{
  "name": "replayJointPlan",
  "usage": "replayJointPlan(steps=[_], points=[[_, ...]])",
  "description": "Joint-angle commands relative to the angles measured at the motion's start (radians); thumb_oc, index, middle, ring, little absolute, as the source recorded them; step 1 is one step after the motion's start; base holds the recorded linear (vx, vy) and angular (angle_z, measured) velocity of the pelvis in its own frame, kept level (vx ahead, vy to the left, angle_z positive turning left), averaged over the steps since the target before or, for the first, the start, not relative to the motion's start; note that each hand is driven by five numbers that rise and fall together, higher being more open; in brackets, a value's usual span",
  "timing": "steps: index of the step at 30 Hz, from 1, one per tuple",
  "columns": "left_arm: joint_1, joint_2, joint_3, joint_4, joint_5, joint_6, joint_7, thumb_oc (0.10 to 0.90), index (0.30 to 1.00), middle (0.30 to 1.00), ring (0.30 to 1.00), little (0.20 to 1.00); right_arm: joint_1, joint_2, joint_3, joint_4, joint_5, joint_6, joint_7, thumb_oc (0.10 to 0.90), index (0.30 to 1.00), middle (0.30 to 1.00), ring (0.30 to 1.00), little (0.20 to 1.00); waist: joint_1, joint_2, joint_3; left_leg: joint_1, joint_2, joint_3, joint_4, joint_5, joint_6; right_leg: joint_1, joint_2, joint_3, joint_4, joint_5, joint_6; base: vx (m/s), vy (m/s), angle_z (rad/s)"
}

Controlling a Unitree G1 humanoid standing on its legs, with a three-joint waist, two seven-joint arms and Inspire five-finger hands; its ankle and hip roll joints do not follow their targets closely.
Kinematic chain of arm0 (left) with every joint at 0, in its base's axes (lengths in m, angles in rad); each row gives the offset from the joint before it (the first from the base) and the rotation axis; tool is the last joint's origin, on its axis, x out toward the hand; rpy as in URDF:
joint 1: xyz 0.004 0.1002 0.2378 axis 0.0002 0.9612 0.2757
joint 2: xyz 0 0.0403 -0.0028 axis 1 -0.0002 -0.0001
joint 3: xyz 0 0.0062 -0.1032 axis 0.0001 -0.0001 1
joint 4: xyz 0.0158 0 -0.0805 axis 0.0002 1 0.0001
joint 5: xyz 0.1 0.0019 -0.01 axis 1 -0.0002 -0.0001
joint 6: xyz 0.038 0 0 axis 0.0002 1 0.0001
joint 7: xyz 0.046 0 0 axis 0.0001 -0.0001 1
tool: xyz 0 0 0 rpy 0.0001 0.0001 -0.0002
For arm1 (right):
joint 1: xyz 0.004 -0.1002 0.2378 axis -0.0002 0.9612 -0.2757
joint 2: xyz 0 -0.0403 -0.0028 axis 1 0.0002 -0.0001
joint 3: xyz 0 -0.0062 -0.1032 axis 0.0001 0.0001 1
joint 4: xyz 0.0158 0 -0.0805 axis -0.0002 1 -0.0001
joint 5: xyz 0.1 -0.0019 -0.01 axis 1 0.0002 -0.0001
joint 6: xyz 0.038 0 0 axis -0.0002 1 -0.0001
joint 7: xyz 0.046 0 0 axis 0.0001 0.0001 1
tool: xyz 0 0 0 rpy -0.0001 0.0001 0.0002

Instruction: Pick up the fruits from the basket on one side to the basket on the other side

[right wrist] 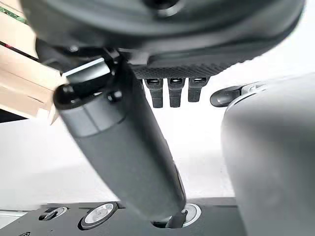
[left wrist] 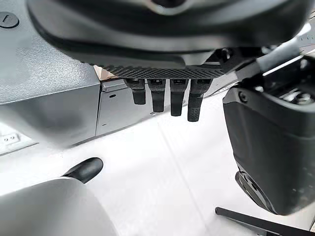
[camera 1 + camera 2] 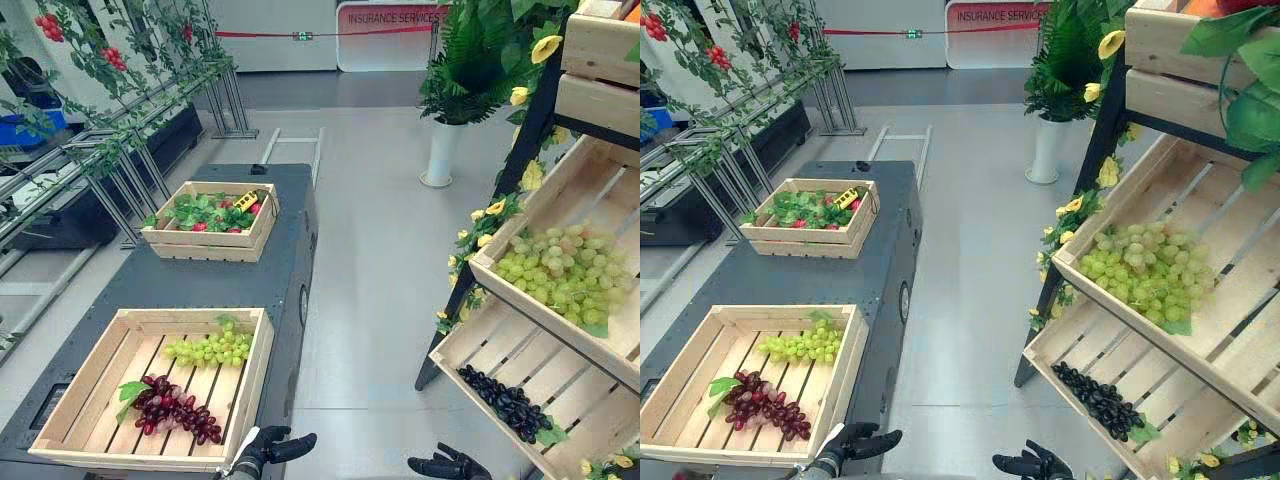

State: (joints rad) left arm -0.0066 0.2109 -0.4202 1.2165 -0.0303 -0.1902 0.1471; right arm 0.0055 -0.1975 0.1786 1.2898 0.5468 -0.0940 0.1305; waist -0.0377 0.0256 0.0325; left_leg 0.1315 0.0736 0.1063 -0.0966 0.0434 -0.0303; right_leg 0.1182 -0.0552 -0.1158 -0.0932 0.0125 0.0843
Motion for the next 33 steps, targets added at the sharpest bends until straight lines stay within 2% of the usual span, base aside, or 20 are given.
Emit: replayJointPlan(steps=[1, 5, 7, 12, 13, 16, 20, 24, 28, 31, 32, 33], points=[[-0.069, -0.036, -0.022, 0.018, 0.045, -0.051, 0.002, 0.8, 0.9, 0.9, 0.9, 0.9, -0.077, 0.025, 0.04, 0.035, -0.027, -0.035, -0.015, 0.8, 0.9, 0.9, 0.9, 0.9, 0.0, -0.013, 0.051, 0.043, -0.125, -0.032, 0.009, -0.156, 0.076, 0.044, 0.071, 0.009, 0.031, -0.092, -0.044, -0.61, -0.442, 1.87], [-0.071, -0.033, -0.02, 0.016, 0.056, -0.054, 0.002, 0.8, 0.9, 0.9, 0.9, 0.9, -0.077, 0.021, 0.038, 0.034, -0.028, -0.033, -0.013, 0.8, 0.9, 0.9, 0.9, 0.9, 0.001, -0.012, 0.051, 0.043, -0.126, -0.033, 0.009, -0.156, 0.076, 0.045, 0.07, 0.006, 0.031, -0.093, -0.044, 0.0, 0.0, 0.0], [-0.072, -0.03, -0.029, 0.015, 0.109, -0.049, 0.001, 0.8, 0.9, 0.9, 0.9, 0.9, -0.078, 0.023, 0.04, 0.032, -0.03, -0.032, -0.016, 0.8, 0.9, 0.9, 0.9, 0.9, 0.0, -0.012, 0.053, 0.042, -0.125, -0.031, 0.009, -0.154, 0.075, 0.043, 0.071, 0.007, 0.035, -0.093, -0.043, 0.0, 0.0, 0.0], [-0.093, -0.015, -0.091, -0.008, 0.235, -0.093, 0.049, 0.8, 0.9, 0.9, 0.9, 0.9, -0.09, 0.017, 0.051, 0.031, -0.033, -0.028, -0.013, 0.8, 0.9, 0.9, 0.9, 0.9, -0.002, -0.008, 0.06, 0.039, -0.126, -0.032, 0.009, -0.152, 0.076, 0.036, 0.072, 0.01, 0.041, -0.095, -0.044, 0.0, 0.0, 0.0], [-0.1, -0.005, -0.111, -0.02, 0.283, -0.143, 0.076, 0.8, 0.9, 0.9, 0.9, 0.9, -0.095, 0.014, 0.054, 0.031, -0.034, -0.029, -0.01, 0.8, 0.9, 0.9, 0.9, 0.9, -0.002, -0.005, 0.063, 0.037, -0.126, -0.033, 0.009, -0.151, 0.076, 0.033, 0.072, 0.012, 0.045, -0.096, -0.044, 0.0, 0.0, 0.0], [-0.123, 0.017, -0.154, -0.061, 0.335, -0.236, 0.14, 0.8, 0.9, 0.9, 0.9, 0.9, -0.103, 0.006, 0.062, 0.023, -0.031, -0.026, -0.009, 0.8, 0.9, 0.9, 0.9, 0.9, -0.003, 0.001, 0.07, 0.03, -0.126, -0.033, 0.009, -0.148, 0.077, 0.024, 0.071, 0.014, 0.051, -0.099, -0.044, -0.03, -0.007, 0.0], [-0.144, 0.045, -0.19, -0.123, 0.404, -0.367, 0.295, 0.8, 0.9, 0.9, 0.9, 0.9, -0.117, -0.008, 0.067, 0.019, -0.024, -0.02, -0.006, 0.8, 0.9, 0.9, 0.9, 0.9, 0.0, 0.01, 0.079, 0.023, -0.127, -0.042, 0.009, -0.144, 0.076, 0.019, 0.069, 0.01, 0.053, -0.1, -0.046, -0.04, -0.03, 0.01], [-0.152, 0.068, -0.157, -0.192, 0.42, -0.47, 0.41, 0.8, 0.9, 0.9, 0.9, 0.9, -0.12, -0.009, 0.066, 0.016, -0.005, -0.018, -0.015, 0.8, 0.9, 0.9, 0.9, 0.9, 0.014, 0.011, 0.081, 0.019, -0.128, -0.061, 0.009, -0.14, 0.071, 0.026, 0.067, -0.004, 0.043, -0.1, -0.05, -0.01, -0.05, 0.06], [-0.153, 0.09, -0.08, -0.271, 0.368, -0.526, 0.495, 0.8, 0.9, 0.9, 0.9, 0.9, -0.109, -0.01, 0.055, 0.016, -0.006, -0.023, -0.021, 0.8, 0.9, 0.9, 0.9, 0.9, 0.028, 0.01, 0.08, 0.016, -0.131, -0.081, 0.009, -0.137, 0.066, 0.036, 0.065, -0.017, 0.032, -0.099, -0.055, 0.0, -0.045, 0.1], [-0.156, 0.121, 0.003, -0.391, 0.316, -0.487, 0.505, 0.8, 0.9, 0.9, 0.9, 0.9, -0.102, -0.019, 0.046, 0.0, -0.005, -0.013, -0.027, 0.8, 0.9, 0.9, 0.9, 0.9, 0.044, 0.01, 0.081, 0.011, -0.13, -0.095, 0.009, -0.131, 0.06, 0.039, 0.063, -0.032, 0.027, -0.1, -0.061, -0.02, -0.065, 0.18], [-0.166, 0.14, 0.032, -0.429, 0.334, -0.45, 0.522, 0.8, 0.9, 0.9, 0.9, 0.9, -0.099, -0.027, 0.042, -0.01, -0.006, -0.009, -0.027, 0.8, 0.9, 0.9, 0.9, 0.9, 0.05, 0.011, 0.084, 0.006, -0.129, -0.101, 0.009, -0.126, 0.057, 0.039, 0.062, -0.04, 0.026, -0.099, -0.063, -0.03, -0.056, 0.08], [-0.168, 0.143, 0.036, -0.431, 0.339, -0.447, 0.524, 0.8, 0.9, 0.9, 0.9, 0.9, -0.099, -0.027, 0.041, -0.01, -0.005, -0.01, -0.027, 0.8, 0.9, 0.9, 0.9, 0.9, 0.05, 0.011, 0.084, 0.006, -0.129, -0.102, 0.009, -0.125, 0.057, 0.04, 0.062, -0.041, 0.025, -0.099, -0.063, -0.02, -0.056, 0.16]])
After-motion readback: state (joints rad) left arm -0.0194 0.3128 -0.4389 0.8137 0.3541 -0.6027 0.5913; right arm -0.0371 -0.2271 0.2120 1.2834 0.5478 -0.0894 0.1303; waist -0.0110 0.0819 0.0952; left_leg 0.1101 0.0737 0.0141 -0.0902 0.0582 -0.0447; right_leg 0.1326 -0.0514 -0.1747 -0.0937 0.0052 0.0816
